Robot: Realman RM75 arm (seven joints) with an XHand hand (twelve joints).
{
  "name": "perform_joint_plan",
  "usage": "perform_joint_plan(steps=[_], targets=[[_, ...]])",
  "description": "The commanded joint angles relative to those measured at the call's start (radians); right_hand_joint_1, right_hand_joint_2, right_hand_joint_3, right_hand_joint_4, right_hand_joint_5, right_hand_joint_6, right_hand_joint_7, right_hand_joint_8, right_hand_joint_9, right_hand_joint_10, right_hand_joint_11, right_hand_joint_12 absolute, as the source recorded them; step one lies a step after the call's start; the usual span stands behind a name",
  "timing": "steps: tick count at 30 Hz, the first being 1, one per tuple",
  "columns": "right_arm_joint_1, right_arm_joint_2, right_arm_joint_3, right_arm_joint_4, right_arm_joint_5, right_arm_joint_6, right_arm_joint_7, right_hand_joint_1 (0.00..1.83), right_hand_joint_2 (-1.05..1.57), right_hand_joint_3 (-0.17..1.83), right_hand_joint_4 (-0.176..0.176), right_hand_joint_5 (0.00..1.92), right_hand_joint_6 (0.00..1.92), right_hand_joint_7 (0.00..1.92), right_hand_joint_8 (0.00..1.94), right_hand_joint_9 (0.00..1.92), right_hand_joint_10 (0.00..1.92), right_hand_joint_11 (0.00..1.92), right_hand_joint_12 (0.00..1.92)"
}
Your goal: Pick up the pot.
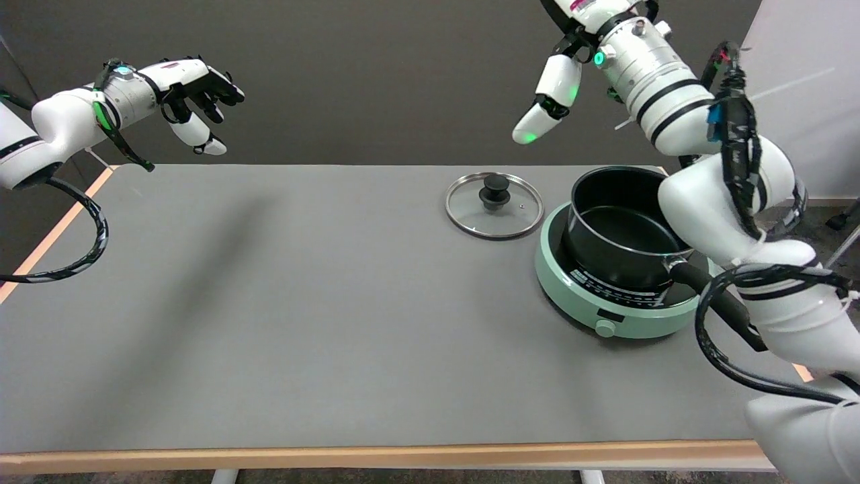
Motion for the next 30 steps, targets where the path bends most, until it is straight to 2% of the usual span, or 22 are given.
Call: perform_joint_plan(steps=[1,10,14,16,23,28,30], targets=[[-0.232,0.018,0.292,0.049,0.715,0.316,0.123,1.22,-0.63,0.78,-0.176,0.17,0.17,0.17,0.17,0.17,0.17,0.17,0.17],[-0.368,0.047,0.511,0.049,1.04,0.347,0.123,1.15,-0.5,0.82,-0.175,0.08,0.08,0.08,0.08,0.08,0.08,0.08,0.08],[-0.416,0.057,0.64,0.049,1.173,0.308,0.123,1.14,-0.48,0.83,-0.142,0.04,0.04,0.04,0.04,0.04,0.04,0.04,0.04],[-0.433,0.061,0.706,0.049,1.217,0.273,0.123,1.13,-0.51,0.85,-0.12,0.03,0.03,0.03,0.03,0.03,0.03,0.03,0.03],[-0.509,0.081,0.961,0.045,1.347,0.01,0.092,1.13,-0.52,0.83,-0.113,0.01,0.01,0.01,0.01,0.01,0.01,0.01,0.01],[-0.582,0.093,1.012,0.037,1.414,0.025,0.065,1.11,-0.48,0.83,-0.118,0.0,0.0,0.0,0.0,0.0,0.0,0.0,0.0],[-0.628,0.093,1.05,0.034,1.433,0.025,0.065,1.07,-0.39,0.72,-0.123,0.0,0.0,0.0,0.0,0.0,0.0,0.0,0.0]])
